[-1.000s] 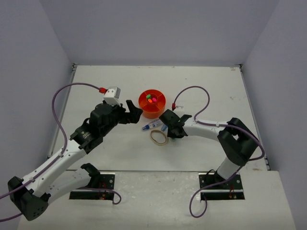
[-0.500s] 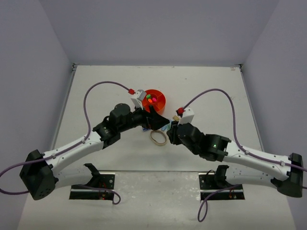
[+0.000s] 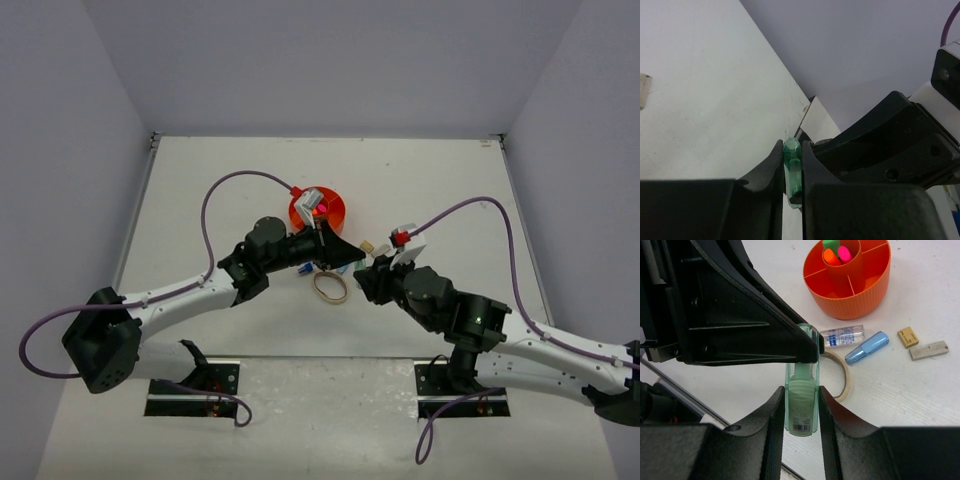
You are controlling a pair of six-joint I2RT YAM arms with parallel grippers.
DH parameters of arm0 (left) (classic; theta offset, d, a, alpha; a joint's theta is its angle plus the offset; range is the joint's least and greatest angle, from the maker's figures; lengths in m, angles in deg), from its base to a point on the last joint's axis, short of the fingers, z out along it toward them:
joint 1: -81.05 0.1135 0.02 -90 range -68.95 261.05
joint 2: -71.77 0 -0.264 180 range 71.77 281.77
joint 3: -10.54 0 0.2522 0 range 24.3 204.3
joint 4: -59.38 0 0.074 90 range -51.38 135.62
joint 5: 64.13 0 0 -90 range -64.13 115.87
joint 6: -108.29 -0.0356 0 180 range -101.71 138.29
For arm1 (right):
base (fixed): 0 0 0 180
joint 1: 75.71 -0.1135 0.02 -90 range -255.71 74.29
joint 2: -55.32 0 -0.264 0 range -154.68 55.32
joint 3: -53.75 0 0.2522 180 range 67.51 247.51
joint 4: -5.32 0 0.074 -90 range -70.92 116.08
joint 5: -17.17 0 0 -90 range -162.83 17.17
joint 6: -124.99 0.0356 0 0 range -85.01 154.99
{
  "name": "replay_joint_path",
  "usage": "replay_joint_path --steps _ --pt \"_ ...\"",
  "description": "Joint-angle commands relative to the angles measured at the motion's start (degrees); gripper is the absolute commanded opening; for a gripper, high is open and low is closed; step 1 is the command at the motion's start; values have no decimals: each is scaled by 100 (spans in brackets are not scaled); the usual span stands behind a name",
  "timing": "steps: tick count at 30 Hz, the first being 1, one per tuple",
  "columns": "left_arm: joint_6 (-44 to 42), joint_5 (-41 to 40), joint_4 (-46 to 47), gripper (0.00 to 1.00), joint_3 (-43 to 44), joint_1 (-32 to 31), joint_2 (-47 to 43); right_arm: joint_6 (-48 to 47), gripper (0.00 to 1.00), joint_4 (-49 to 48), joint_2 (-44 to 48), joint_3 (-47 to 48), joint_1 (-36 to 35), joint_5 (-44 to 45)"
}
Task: Sort the stationery into containers
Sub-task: Place the stationery in the storage box.
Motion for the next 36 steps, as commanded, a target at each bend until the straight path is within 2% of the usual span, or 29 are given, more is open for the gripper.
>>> replay_joint_path --steps 1,3,4,5,6,7,8,12,15,18,25,29,36 --pt "124 348 570 2 65 -36 135 -149 0 -287 -157 164 -39 43" --pt "-1 315 385 0 196 -43 177 -163 4 -287 -178 180 -39 84" --pt "-118 254 213 0 295 -37 189 -157 17 -275 -166 180 -39 108" --pt "-343 162 49 0 376 -36 192 -101 34 -218 -127 180 -39 199" --pt "-540 -122 -341 0 559 -36 192 -39 64 -151 -92 189 -39 349" --pt "-798 -621 -890 0 822 -39 202 63 89 -26 -47 200 -39 484" --pt "-1135 -1231 -1436 0 1096 -43 226 202 99 158 12 215 -39 584" --pt "-1995 -3728 -2749 0 2146 28 690 762 99 1054 201 390 -30 1170" --pt "-2271 -4627 -3229 0 2939 250 1366 1137 99 1618 348 510 -30 1367" --pt "-2488 -5102 -3194 0 3635 481 2076 1221 99 1809 488 516 -27 1315" --pt "-2662 -5329 -3206 0 4973 903 3520 1364 99 2150 842 428 -30 1243" --pt "-2648 -5332 -3102 0 5071 975 3830 1399 99 2162 953 307 -30 1103" --pt "-2623 -5424 -2800 0 4702 1005 3892 1418 99 2171 878 206 -30 945"
